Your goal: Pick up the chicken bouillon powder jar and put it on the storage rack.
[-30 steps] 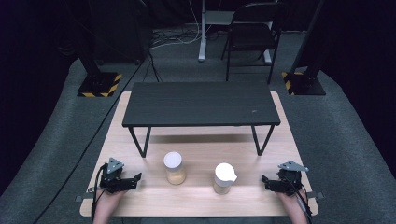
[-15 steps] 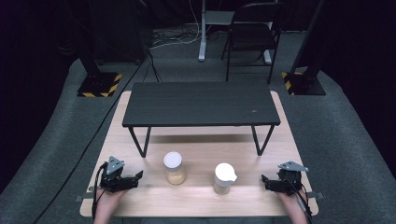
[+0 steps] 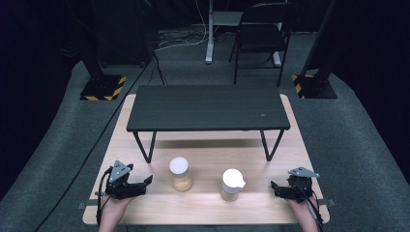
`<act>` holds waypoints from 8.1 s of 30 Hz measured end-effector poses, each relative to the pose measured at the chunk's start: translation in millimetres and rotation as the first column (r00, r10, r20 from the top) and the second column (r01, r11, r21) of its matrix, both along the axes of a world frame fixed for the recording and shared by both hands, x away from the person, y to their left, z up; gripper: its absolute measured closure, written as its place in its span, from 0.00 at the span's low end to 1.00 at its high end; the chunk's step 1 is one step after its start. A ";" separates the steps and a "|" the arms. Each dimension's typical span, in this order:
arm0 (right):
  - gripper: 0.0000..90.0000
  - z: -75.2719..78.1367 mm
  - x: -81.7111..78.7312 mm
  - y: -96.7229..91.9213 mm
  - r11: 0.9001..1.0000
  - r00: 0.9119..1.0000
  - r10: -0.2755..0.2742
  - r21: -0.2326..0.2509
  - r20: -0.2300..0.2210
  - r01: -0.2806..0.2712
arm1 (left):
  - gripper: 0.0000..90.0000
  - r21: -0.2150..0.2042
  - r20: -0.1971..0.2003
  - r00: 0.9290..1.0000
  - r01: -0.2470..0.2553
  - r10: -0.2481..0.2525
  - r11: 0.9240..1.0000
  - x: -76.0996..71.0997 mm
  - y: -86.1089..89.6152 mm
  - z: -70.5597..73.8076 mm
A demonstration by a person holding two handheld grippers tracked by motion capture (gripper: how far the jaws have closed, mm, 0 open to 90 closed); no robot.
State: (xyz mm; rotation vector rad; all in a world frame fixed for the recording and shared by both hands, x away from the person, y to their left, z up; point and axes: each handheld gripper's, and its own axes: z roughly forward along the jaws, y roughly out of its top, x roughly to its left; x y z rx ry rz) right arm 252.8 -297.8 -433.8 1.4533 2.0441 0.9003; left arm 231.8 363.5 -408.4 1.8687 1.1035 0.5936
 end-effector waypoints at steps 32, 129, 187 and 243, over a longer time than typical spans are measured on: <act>0.06 0.0 -0.2 0.6 1.000 1.000 -0.002 0.000 -0.001 0.002 | 0.09 0.019 0.010 0.986 0.164 -0.164 0.986 -1.3 -28.1 24.6; 0.06 0.0 0.4 0.7 1.000 1.000 0.005 -0.001 0.000 -0.005 | 0.38 -0.068 0.035 0.967 0.254 -0.252 0.965 48.4 -86.8 -1.0; 0.06 0.1 0.6 0.7 1.000 1.000 0.006 0.000 0.000 -0.006 | 0.38 -0.073 0.115 0.959 0.267 -0.258 0.961 42.4 -69.9 115.2; 0.06 0.1 0.7 0.6 1.000 1.000 0.007 0.000 0.000 -0.007 | 0.38 -0.020 0.142 0.952 0.275 -0.270 0.961 103.9 -87.1 218.8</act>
